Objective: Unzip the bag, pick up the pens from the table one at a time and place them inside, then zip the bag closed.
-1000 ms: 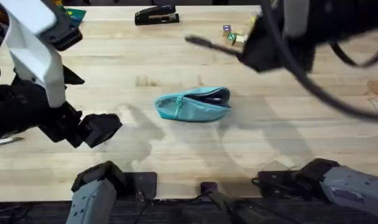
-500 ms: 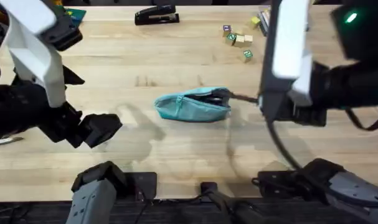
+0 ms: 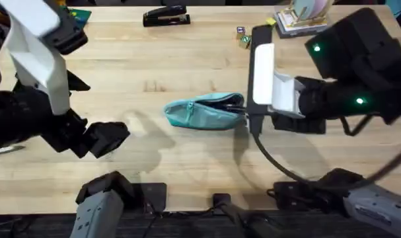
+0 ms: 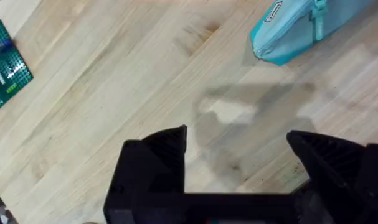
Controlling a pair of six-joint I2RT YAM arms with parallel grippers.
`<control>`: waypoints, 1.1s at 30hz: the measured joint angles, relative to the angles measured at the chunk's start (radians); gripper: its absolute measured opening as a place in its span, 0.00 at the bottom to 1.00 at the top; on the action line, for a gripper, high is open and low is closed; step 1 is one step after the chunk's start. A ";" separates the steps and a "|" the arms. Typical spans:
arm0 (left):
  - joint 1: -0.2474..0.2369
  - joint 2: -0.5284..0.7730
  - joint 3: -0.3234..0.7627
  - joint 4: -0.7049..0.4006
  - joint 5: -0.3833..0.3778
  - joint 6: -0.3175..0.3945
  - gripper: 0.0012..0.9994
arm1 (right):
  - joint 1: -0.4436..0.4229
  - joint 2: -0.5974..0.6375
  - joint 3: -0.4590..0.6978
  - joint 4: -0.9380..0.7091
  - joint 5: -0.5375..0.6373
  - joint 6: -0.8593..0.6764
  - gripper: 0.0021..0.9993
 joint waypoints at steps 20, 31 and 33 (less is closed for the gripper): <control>0.000 0.000 0.000 0.000 0.000 0.000 0.99 | 0.111 0.134 -0.001 0.219 -0.019 -0.063 0.03; 0.000 0.000 0.000 0.000 0.000 0.000 0.99 | 0.117 0.228 -0.001 0.352 -0.117 -0.067 0.03; 0.000 0.000 0.000 0.000 0.000 0.000 0.99 | 0.117 0.246 -0.001 0.365 -0.124 -0.067 0.03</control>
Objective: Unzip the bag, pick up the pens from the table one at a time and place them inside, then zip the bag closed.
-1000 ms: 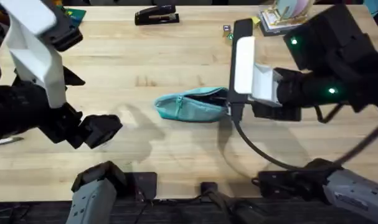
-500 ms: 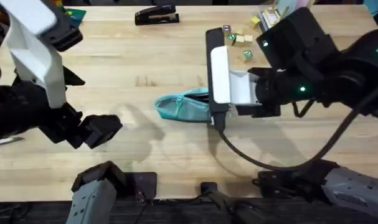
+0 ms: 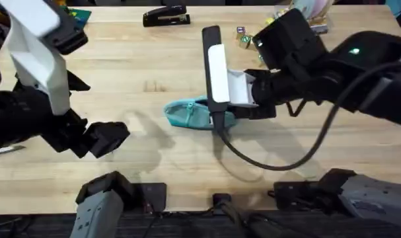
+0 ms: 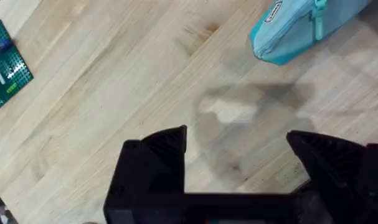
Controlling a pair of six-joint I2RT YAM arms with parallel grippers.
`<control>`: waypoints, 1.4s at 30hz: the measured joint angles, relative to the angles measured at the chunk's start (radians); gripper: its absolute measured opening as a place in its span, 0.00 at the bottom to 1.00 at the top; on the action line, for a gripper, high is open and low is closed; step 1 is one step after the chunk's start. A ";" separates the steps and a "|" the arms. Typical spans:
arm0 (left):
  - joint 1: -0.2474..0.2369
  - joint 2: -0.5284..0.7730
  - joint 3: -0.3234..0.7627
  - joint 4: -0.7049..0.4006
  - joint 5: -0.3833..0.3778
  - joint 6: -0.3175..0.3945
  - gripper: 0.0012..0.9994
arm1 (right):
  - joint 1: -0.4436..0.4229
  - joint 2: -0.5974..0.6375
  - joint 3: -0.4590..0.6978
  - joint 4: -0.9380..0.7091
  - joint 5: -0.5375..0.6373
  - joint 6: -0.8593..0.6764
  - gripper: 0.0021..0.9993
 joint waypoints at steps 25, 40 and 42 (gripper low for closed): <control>0.000 0.000 0.000 0.000 0.000 0.000 0.99 | 0.097 0.183 0.000 0.208 -0.092 0.069 0.31; 0.000 0.000 0.000 -0.001 0.000 0.000 0.99 | 0.100 0.183 0.004 0.215 -0.091 0.085 1.00; 0.000 0.000 0.000 -0.001 0.000 0.000 0.99 | 0.100 0.183 0.015 0.208 -0.091 0.112 1.00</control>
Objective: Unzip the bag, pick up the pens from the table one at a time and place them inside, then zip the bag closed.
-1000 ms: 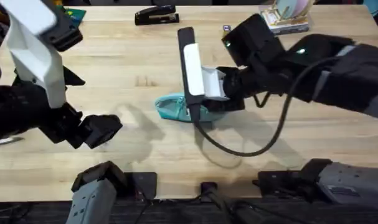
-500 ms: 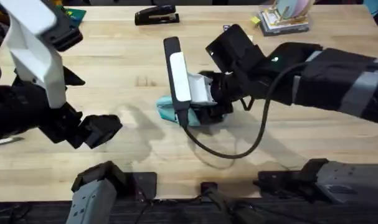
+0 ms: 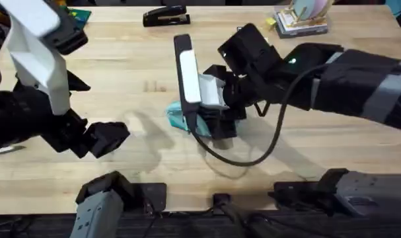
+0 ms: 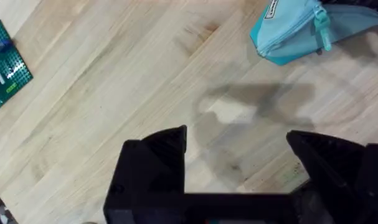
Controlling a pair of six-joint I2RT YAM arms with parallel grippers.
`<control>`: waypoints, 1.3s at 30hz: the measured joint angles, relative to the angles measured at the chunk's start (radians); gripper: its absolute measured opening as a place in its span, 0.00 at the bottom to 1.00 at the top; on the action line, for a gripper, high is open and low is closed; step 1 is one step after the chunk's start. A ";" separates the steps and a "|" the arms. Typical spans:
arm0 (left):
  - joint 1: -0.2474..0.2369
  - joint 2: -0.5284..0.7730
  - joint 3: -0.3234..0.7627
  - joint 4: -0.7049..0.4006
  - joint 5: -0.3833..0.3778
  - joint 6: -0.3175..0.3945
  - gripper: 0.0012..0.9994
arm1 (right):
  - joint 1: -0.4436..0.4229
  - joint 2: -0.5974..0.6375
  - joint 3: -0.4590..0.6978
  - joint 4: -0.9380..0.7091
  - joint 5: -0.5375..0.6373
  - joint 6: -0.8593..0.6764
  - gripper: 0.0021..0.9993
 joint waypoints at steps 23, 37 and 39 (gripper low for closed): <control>0.000 0.081 0.000 0.012 0.057 0.276 0.99 | 0.005 -0.315 0.130 -0.207 0.016 0.656 1.00; 0.000 0.448 0.000 0.014 0.283 0.640 0.99 | 0.005 -0.400 0.130 -0.215 0.011 1.178 1.00; 0.000 0.506 0.000 0.012 0.311 0.682 0.99 | 0.005 -0.400 0.130 -0.215 0.011 1.263 1.00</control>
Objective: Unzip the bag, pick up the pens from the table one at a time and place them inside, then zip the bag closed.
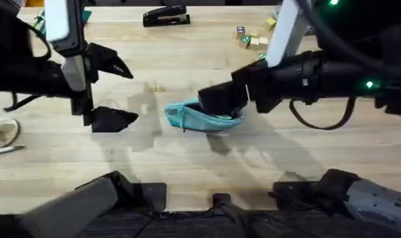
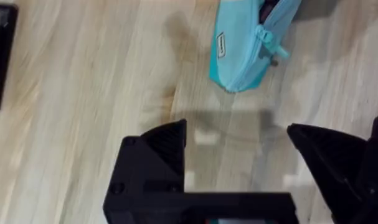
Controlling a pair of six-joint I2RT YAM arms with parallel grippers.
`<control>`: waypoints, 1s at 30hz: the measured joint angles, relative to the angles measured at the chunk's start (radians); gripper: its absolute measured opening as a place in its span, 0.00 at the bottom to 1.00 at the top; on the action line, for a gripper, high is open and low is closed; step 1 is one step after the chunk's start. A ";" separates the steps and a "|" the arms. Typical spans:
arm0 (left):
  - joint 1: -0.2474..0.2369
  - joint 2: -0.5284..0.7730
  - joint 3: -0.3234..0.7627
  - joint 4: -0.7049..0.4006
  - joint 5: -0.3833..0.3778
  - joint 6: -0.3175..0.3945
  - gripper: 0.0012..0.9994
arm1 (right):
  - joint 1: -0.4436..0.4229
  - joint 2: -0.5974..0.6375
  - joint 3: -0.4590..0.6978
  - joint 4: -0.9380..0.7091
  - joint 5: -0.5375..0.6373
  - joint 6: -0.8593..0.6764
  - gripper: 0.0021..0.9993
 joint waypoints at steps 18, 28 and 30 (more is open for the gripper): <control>0.000 0.316 0.000 -0.053 0.094 0.248 0.99 | 0.195 0.060 0.000 0.002 0.088 0.455 1.00; 0.000 0.328 0.000 -0.051 0.103 0.248 0.99 | 0.369 0.175 0.000 0.060 0.311 0.665 1.00; 0.000 0.328 0.000 -0.051 0.103 0.248 0.99 | 0.377 0.209 0.000 0.083 0.324 0.679 1.00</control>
